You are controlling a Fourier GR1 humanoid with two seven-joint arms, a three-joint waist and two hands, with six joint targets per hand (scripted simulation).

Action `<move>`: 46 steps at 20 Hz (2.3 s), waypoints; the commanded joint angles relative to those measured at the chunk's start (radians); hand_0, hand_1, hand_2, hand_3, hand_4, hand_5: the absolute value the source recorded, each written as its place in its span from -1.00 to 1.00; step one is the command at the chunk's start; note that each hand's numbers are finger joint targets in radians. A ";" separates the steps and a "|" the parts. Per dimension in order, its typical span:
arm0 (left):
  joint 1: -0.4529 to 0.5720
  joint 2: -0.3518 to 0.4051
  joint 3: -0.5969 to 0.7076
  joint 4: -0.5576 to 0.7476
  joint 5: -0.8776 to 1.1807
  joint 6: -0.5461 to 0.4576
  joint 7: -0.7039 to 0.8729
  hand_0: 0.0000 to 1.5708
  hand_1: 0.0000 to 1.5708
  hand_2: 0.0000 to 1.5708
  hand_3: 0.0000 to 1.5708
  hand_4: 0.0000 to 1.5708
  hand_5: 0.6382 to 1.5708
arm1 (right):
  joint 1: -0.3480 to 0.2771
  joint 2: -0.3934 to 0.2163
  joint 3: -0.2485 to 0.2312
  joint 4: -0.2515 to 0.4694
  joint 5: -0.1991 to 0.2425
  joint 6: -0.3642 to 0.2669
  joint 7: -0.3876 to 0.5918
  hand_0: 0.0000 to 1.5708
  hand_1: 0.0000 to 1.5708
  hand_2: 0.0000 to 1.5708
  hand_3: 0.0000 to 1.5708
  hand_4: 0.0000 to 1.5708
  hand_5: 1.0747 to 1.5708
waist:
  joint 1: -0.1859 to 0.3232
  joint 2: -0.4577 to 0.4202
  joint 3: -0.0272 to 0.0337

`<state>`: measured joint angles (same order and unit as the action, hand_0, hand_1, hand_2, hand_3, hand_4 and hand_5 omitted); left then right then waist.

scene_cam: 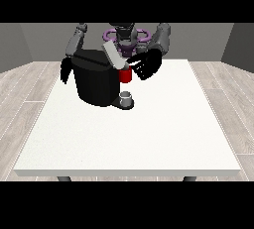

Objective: Insert the coffee pod into the coffee machine and close the lid

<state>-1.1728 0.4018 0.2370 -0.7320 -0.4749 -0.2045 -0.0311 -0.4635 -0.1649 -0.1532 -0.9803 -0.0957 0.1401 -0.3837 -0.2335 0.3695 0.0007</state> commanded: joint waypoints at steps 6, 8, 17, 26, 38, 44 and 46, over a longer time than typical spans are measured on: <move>0.214 -0.228 -0.037 -0.091 0.107 -0.053 -0.107 -1.00 -1.00 -1.00 -1.00 -1.00 1.00 | 0.129 -0.042 -0.097 0.176 -0.046 0.018 -0.071 -1.00 -1.00 -1.00 -1.00 -0.72 1.00 | 0.170 -0.182 0.0000; 0.327 -0.231 0.003 -0.084 0.152 -0.055 -0.182 -1.00 -1.00 -1.00 -1.00 -1.00 1.00 | 0.192 -0.035 -0.095 0.157 -0.055 0.038 -0.086 -1.00 -1.00 -1.00 -1.00 -0.74 1.00 | 0.208 -0.225 -0.0009; 0.725 -0.308 0.023 -0.070 0.264 -0.181 -0.349 -1.00 -1.00 -1.00 -1.00 -0.55 1.00 | 0.392 0.039 -0.019 0.073 -0.011 0.009 -0.061 -1.00 -1.00 -1.00 -1.00 -0.89 1.00 | 0.252 -0.516 -0.0021; 0.973 -0.241 0.074 -0.037 0.306 -0.234 -0.370 -1.00 -1.00 -1.00 -1.00 -0.58 1.00 | 0.448 0.145 0.204 -0.221 0.131 -0.054 0.070 -1.00 -1.00 -1.00 -1.00 -0.83 1.00 | 0.186 -0.714 -0.0027; 1.068 -0.267 0.055 -0.117 0.324 -0.185 -0.461 -1.00 -1.00 -1.00 -1.00 -0.84 1.00 | 0.425 0.165 0.414 -0.664 0.193 -0.184 0.224 -1.00 -1.00 -1.00 -1.00 -0.57 1.00 | 0.160 -0.608 -0.0010; 1.042 -0.322 0.009 -0.248 0.374 -0.204 -0.422 -1.00 -1.00 -1.00 -1.00 -0.78 1.00 | 0.339 0.164 0.391 -0.626 0.239 -0.274 0.261 -1.00 -1.00 -1.00 -1.00 -0.55 1.00 | 0.273 -0.493 -0.0006; 1.059 -0.309 -0.024 -0.289 0.379 -0.267 -0.401 -1.00 -1.00 -1.00 -1.00 -0.76 1.00 | 0.280 0.165 0.338 -0.590 0.235 -0.303 0.281 -1.00 -1.00 -1.00 -1.00 -0.63 1.00 | 0.315 -0.472 -0.0005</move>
<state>-0.1256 0.1024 0.2503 -0.9554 -0.1112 -0.4271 -0.4457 -0.1044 -0.0043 0.2218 -1.5995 0.1266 -0.1043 -0.1292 0.0197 -0.1562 -0.0001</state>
